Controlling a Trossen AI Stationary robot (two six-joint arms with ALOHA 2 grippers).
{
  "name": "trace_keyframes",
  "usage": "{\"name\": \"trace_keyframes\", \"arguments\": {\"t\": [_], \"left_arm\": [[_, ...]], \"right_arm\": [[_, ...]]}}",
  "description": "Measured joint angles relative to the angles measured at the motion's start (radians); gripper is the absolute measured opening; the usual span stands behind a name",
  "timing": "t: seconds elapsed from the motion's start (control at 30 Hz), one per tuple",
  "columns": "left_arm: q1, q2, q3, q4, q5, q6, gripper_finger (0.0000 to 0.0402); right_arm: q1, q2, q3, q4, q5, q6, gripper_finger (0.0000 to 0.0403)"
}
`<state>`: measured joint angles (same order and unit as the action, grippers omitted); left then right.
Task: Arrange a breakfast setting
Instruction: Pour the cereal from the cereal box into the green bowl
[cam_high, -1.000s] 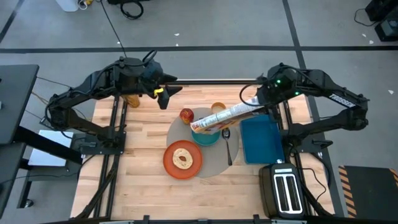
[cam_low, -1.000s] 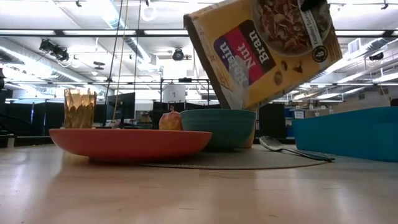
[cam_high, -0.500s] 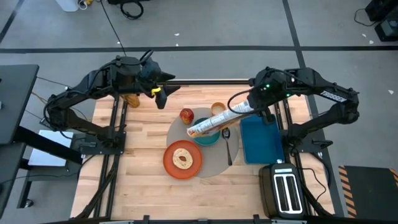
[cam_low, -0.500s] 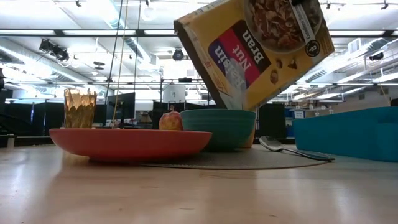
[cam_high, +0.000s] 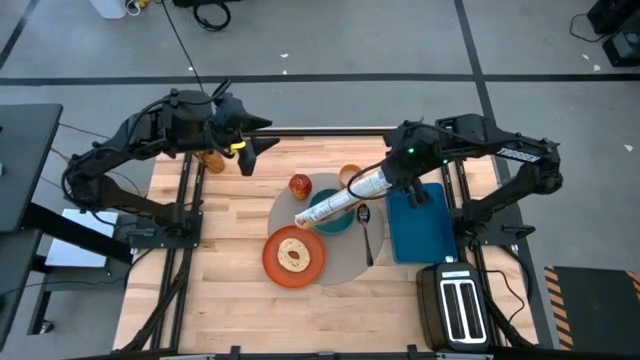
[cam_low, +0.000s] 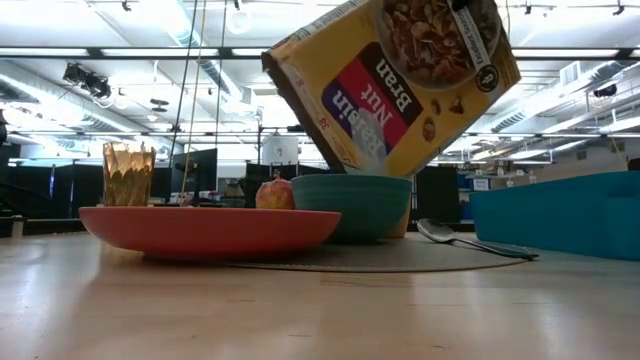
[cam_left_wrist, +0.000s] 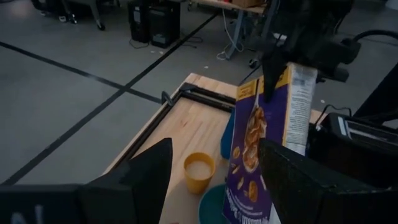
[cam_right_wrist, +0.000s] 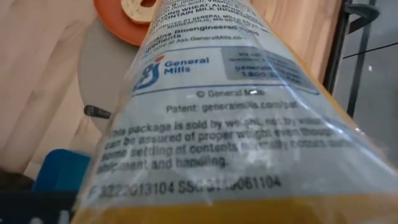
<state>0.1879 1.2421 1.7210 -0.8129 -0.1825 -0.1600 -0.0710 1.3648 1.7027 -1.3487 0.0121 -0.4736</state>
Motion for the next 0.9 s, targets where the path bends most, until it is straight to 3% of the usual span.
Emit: {"name": "trace_keyframes", "arguments": {"t": [0.3, 0.9], "left_arm": [[0.0, -0.006, 0.001, -0.029, 0.011, -0.008, 0.0242], [0.0, -0.009, 0.001, -0.039, 0.011, -0.01, 0.0242]], "right_arm": [[0.042, 0.105, 0.095, -0.051, 0.05, 0.003, 0.0189], [0.073, 0.123, 0.19, -0.127, 0.076, 0.003, 0.0189]]}}
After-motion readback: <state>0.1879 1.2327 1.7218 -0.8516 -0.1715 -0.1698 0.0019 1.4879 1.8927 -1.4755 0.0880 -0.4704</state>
